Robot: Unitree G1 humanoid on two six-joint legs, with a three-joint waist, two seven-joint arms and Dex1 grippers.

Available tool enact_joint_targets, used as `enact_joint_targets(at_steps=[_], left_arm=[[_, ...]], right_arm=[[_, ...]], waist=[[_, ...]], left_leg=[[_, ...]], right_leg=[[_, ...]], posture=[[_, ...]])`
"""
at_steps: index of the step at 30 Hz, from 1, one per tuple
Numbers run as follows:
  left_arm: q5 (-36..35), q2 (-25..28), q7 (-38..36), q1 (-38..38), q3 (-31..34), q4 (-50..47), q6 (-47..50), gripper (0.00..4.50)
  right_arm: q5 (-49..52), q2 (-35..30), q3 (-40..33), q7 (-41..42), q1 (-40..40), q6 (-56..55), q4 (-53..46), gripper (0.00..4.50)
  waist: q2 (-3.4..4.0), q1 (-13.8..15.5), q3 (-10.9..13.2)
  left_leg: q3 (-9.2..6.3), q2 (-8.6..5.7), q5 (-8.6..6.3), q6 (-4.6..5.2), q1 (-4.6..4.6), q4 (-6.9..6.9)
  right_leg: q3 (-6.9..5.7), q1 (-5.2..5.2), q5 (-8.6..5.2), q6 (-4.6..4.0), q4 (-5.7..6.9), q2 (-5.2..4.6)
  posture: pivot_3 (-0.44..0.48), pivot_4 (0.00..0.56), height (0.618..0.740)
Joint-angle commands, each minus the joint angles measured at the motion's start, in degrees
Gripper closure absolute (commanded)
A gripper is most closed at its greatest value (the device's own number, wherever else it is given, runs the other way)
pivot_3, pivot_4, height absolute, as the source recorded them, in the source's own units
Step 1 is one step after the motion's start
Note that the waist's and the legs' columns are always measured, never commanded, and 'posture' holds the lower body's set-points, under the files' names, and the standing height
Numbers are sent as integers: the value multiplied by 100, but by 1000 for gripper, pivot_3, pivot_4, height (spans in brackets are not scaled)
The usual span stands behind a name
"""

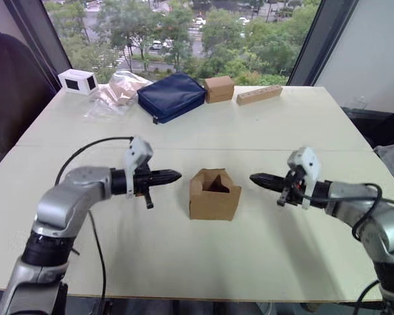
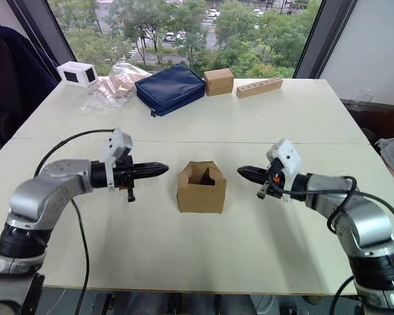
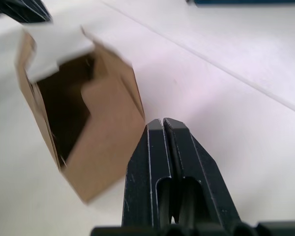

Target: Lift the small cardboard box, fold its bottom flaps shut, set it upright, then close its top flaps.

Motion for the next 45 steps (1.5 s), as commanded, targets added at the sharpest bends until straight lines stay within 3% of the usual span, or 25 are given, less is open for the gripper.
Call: enact_joint_targets(at_steps=[1, 21, 35, 39, 45], left_arm=[[19, -37, -114, -123, -172, 84, -127, 4487], [869, -332, -457, -255, -997, 901, -1187, 4487], [1078, -462, -451, -157, -1053, 1016, -1408, 4487], [641, -520, -383, -265, -609, 1019, -1075, 4487], [-790, -296, -622, -745, 399, 953, 258, 4487]], right_arm=[[57, 91, 108, 225, -288, -75, 118, 4500], [-768, 641, 1254, 656, -833, -541, 832, 4500], [-947, 594, 1328, 897, -765, -576, 869, 4500], [-803, 603, 962, 804, -772, -595, 785, 4500], [63, 354, -62, 693, -863, -9, 161, 4500]], waist=[[-1, -22, 1], [-1, -17, 1], [0, -12, 0], [0, -9, 1], [-2, -15, 3]], left_leg=[[0, 0, 0, 0, -2, 1], [0, 1, 0, -1, -3, 5], [0, 1, 0, 0, -2, 5], [0, 1, 0, 0, -2, 5], [-1, 2, 0, -1, -13, 5]], right_leg=[[0, -1, 0, 0, -1, 0], [0, -2, 1, 1, 0, -4], [0, -1, 1, 1, 0, -5], [0, -1, 1, 1, 0, -5], [-1, -12, 1, 1, 2, -6]], posture=[[0, 150, 740], [0, 150, 740], [0, 150, 740], [0, 150, 740], [0, 150, 740]])
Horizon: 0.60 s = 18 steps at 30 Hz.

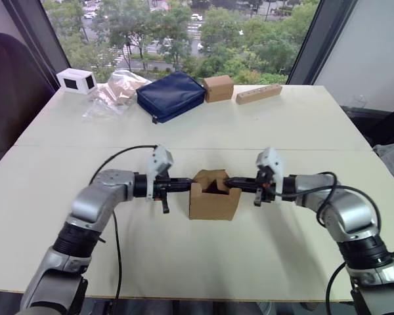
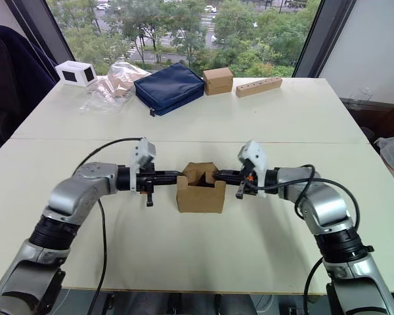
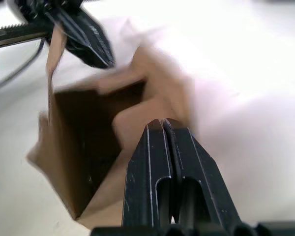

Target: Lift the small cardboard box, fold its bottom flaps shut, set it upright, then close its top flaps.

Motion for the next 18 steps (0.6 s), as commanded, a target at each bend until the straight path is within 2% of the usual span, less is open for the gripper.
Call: enact_joint_targets(at_steps=[1, 4, 7, 10, 14, 18], left_arm=[[-657, 180, -170, -395, 571, 25, 491, 4487], [-652, 199, -154, -621, 690, 382, 465, 4487], [351, 250, -562, -982, 36, 1673, -595, 4487], [985, 41, -981, -1323, -439, 2953, -1422, 4487], [1462, -320, -1338, -1809, -628, 4387, -2159, 4487], [1784, -657, -1573, -2123, -676, 5345, -2691, 4487]], right_arm=[[610, -155, -687, -146, -118, 334, -603, 4500], [840, -219, -918, -307, -133, 553, -829, 4500], [1236, -522, -1015, -375, 75, 993, -1656, 4500], [1462, -692, -785, -470, 288, 1262, -2366, 4500], [1475, -759, -463, -687, 505, 1382, -2941, 4500], [1373, -708, -152, -956, 633, 1372, -3196, 4500]], waist=[[0, -5, 0], [1, -6, -1], [2, 0, 0], [1, 25, 0], [-6, 27, 4], [-8, 28, 5]], left_leg=[[0, 0, 0, 0, 1, 0], [0, 0, 0, 0, 4, -1], [1, -1, 0, 0, 5, -1], [1, -1, 0, -1, 5, -2], [2, -3, 0, 1, -8, 1], [1, -4, -1, 2, -30, 5]], right_leg=[[0, 1, 0, 0, 0, 0], [0, 3, 0, 0, 0, 0], [0, 4, 0, 0, 0, 1], [-1, 3, 0, 0, 0, 4], [-2, 1, 0, 0, -14, 3], [-3, -17, 1, 1, -21, 4]], posture=[[0, 150, 740], [0, 150, 740], [0, 150, 740], [0, 150, 740], [0, 150, 740], [0, 150, 740]])
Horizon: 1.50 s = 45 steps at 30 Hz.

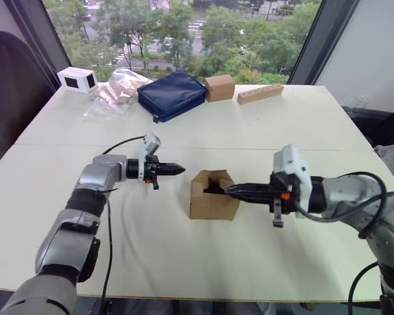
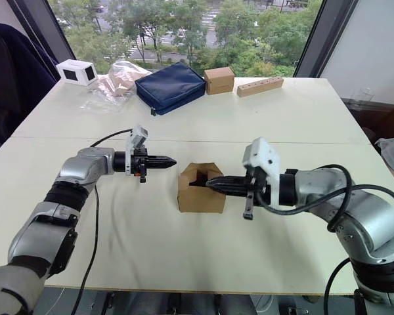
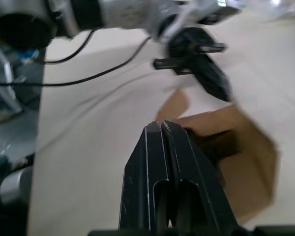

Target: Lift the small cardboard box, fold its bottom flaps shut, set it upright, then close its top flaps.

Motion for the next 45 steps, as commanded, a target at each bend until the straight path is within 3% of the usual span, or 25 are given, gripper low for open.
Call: enact_joint_targets(at_steps=[1, 13, 26, 45], left_arm=[[270, -189, -269, -313, 46, 637, -539, 4487], [715, -948, -630, -555, 135, 1192, -927, 4487], [683, -1006, -703, -472, 208, 891, -828, 4487], [639, -897, -464, -165, 312, 367, -610, 4487]], right_arm=[[-61, 9, 187, -224, 49, -50, -333, 4500], [-1377, 27, 1388, -468, -151, -715, -6, 4500], [-1584, 321, 1583, -434, -864, -558, 411, 4500], [-2594, 750, 2161, -317, -704, -1433, 1282, 4500]], waist=[[0, 0, 0], [1, -7, -1], [1, -12, -1], [2, -25, -2]], left_leg=[[0, 0, 0, 1, -3, 0], [-1, 0, 0, 1, -23, 8], [-4, 0, 0, 0, -21, 10], [-4, -2, 1, -1, -21, 13]], right_leg=[[0, -3, 0, 1, 0, 0], [-2, -20, 1, 1, 3, 2], [-4, -22, 1, 1, 13, 1], [-5, -30, 1, 1, 35, 0]], posture=[[0, 150, 740], [0, 150, 740], [0, 150, 740], [0, 150, 740]])
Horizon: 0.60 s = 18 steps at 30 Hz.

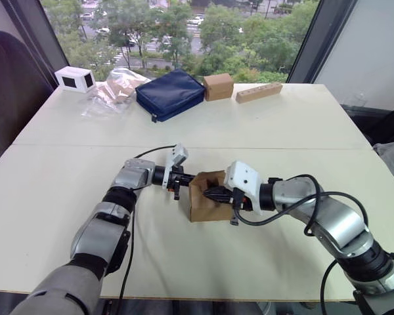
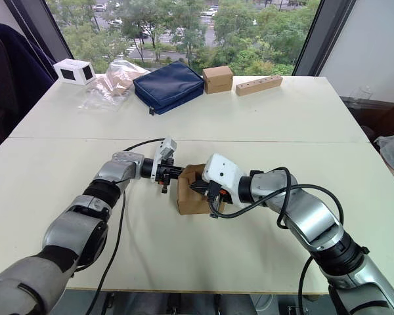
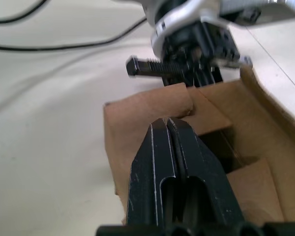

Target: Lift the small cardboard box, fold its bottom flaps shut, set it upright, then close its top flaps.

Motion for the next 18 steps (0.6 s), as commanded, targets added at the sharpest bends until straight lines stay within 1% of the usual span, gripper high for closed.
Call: enact_joint_targets(at_steps=[1, 4, 6, 8, 13, 15, 18], left_arm=[[-76, 110, 127, 70, 217, -310, 70, 4487], [-185, 380, 168, 197, 401, -688, 276, 4487], [-303, 657, 161, 379, 525, -1218, 525, 4487], [-508, 945, 106, 648, 592, -2068, 990, 4487], [-1442, 1705, 99, 1664, 628, -4954, 2758, 4487], [-1736, 1811, 355, 2001, 665, -5751, 3207, 4487], [-1974, 1782, 793, 2364, 673, -6437, 3534, 4487]], right_arm=[[-123, 93, -48, 49, 37, -219, 0, 4500], [-165, 151, -79, 61, 66, -258, 47, 4500], [-173, 195, -123, 63, 85, -281, 79, 4500], [-141, 252, -196, 54, 102, -283, 109, 4500], [-63, 351, -374, 73, 159, -279, 159, 4500], [-41, 402, -412, 88, 168, -286, 178, 4500], [-34, 477, -426, 98, 163, -290, 213, 4500]], waist=[[0, 0, 0], [0, -23, 0], [0, -64, 0], [0, -111, 0], [3, -118, -2], [3, -102, -2], [3, -96, -2]], left_leg=[[0, 0, 0, 0, 0, 0], [0, 0, 0, 0, 1, 0], [0, 1, 1, -2, 2, 0], [-1, 2, 2, -4, 1, 0], [-2, 3, 4, -7, 1, -1], [-3, 3, 4, -7, 4, -1], [-4, 2, 4, -7, 13, -1]], right_leg=[[0, 0, 0, 0, 0, 0], [0, -1, 0, 0, 5, 0], [1, -4, 0, 0, 9, 1], [1, -6, 0, 0, 12, 1], [3, -4, 0, -1, 12, -6], [3, 0, 0, 0, 12, -8], [3, 9, 0, 0, 11, -10]], posture=[[0, 150, 740], [0, 150, 740], [0, 150, 740], [0, 150, 740], [0, 150, 740], [0, 150, 740], [0, 150, 740]])
